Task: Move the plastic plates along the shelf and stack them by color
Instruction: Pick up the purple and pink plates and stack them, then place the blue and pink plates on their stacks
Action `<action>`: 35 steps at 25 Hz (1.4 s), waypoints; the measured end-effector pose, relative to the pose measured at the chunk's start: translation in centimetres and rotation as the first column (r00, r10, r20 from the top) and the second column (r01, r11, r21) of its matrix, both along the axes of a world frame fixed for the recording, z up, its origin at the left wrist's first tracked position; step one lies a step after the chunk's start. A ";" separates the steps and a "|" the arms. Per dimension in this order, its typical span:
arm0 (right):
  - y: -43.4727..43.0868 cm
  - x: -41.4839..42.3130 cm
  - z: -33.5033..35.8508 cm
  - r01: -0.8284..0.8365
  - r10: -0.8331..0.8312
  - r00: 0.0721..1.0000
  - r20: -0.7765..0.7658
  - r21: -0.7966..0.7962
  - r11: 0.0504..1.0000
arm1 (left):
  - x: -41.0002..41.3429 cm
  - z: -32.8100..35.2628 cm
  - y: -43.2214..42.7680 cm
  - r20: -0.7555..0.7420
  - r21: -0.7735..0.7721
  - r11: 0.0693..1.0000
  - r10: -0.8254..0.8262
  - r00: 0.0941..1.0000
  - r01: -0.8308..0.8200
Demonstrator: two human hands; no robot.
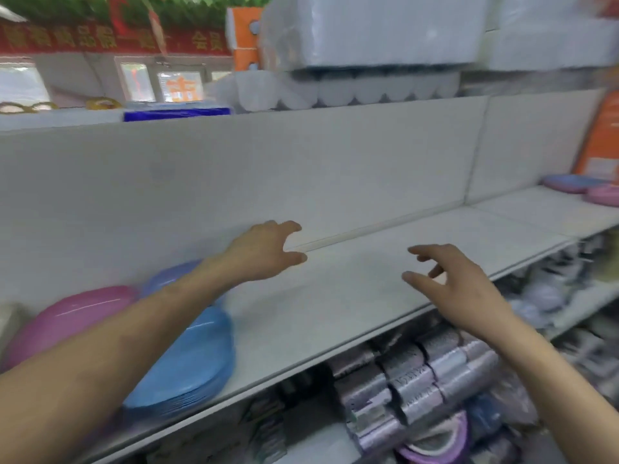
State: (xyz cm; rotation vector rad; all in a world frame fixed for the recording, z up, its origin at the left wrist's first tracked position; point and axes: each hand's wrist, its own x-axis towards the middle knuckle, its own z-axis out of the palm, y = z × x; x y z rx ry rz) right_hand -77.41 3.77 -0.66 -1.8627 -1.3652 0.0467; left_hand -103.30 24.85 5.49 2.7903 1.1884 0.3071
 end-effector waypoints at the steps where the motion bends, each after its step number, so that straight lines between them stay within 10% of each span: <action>1: -1.0 1.9 0.0 0.016 -0.016 1.000 0.011 -0.010 1.000 | 2.9 0.1 -1.1 -0.003 -0.010 0.997 -0.077 0.997 0.077; 20: -27.1 46.8 1.9 0.406 -0.397 0.910 0.121 -0.065 0.911 | 59.7 -2.9 -17.8 0.212 -0.076 0.843 -0.508 0.835 0.533; 35: -13.7 78.1 2.2 0.293 -0.272 0.949 0.161 -0.127 0.948 | 87.5 -3.1 -5.0 0.303 -0.093 0.947 -0.266 0.915 0.307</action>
